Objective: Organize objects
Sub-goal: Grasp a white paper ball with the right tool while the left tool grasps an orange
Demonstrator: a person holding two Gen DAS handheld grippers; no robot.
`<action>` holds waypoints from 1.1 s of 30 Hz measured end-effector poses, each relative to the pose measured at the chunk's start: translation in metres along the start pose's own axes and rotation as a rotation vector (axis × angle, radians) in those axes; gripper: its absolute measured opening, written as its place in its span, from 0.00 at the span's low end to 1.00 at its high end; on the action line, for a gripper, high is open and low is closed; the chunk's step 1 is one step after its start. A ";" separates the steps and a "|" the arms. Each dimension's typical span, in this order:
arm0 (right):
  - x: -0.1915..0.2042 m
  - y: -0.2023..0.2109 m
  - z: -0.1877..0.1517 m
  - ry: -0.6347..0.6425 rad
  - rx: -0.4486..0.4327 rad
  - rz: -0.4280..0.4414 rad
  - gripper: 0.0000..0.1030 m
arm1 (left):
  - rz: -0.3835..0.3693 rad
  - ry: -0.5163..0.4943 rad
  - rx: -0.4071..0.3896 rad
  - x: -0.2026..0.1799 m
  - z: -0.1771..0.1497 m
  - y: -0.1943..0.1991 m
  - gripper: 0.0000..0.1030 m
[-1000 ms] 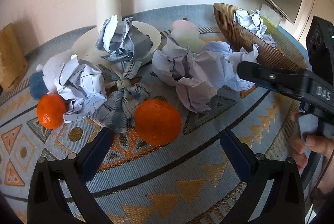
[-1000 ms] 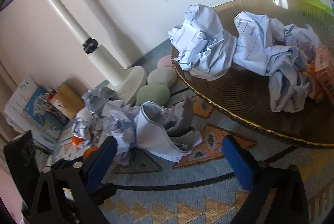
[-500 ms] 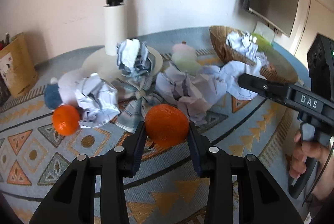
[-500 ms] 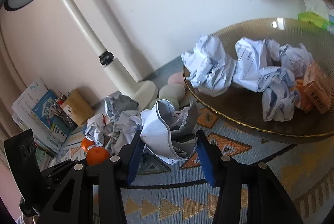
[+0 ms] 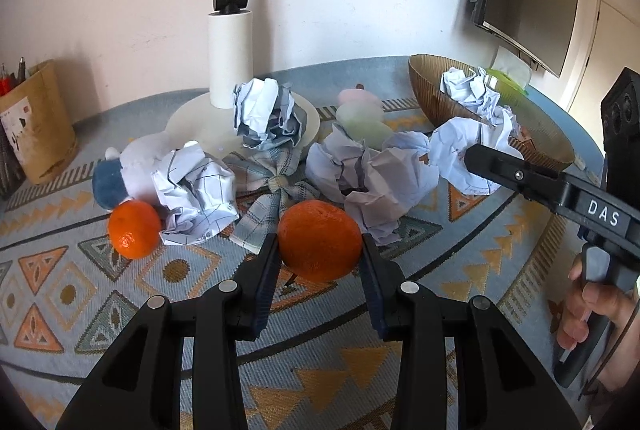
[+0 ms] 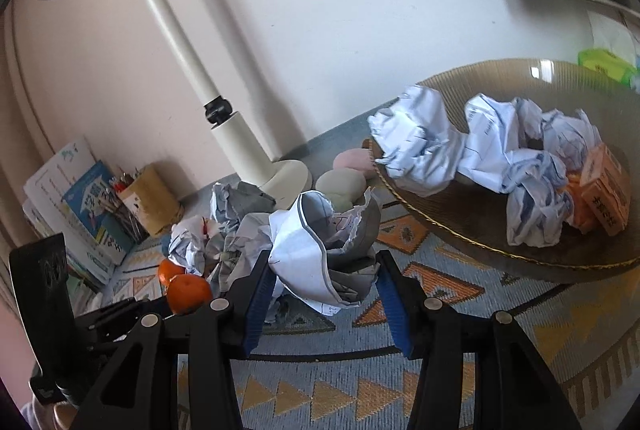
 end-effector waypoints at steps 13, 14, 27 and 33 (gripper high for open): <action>-0.003 0.013 0.001 -0.011 -0.064 -0.017 0.48 | -0.005 0.022 0.006 0.002 0.000 -0.001 0.35; -0.003 0.014 0.001 -0.009 -0.067 -0.017 0.48 | -0.006 0.025 0.005 0.003 -0.001 -0.001 0.35; 0.008 0.038 -0.001 0.037 -0.168 0.000 0.49 | -0.009 0.026 0.003 0.003 -0.001 0.000 0.35; 0.009 0.039 -0.002 0.037 -0.175 -0.009 0.49 | -0.008 0.019 0.005 0.002 -0.001 0.000 0.35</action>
Point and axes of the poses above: each gripper's, at about its wrist camera, not at the fingertips, and y roughly against the way its jaws point, x to its left, z to its top, the point moved 7 cm from there along -y, roughly the way its jaws point, and after that the axes turned 14 degrees about x, right-handed, at the moved point
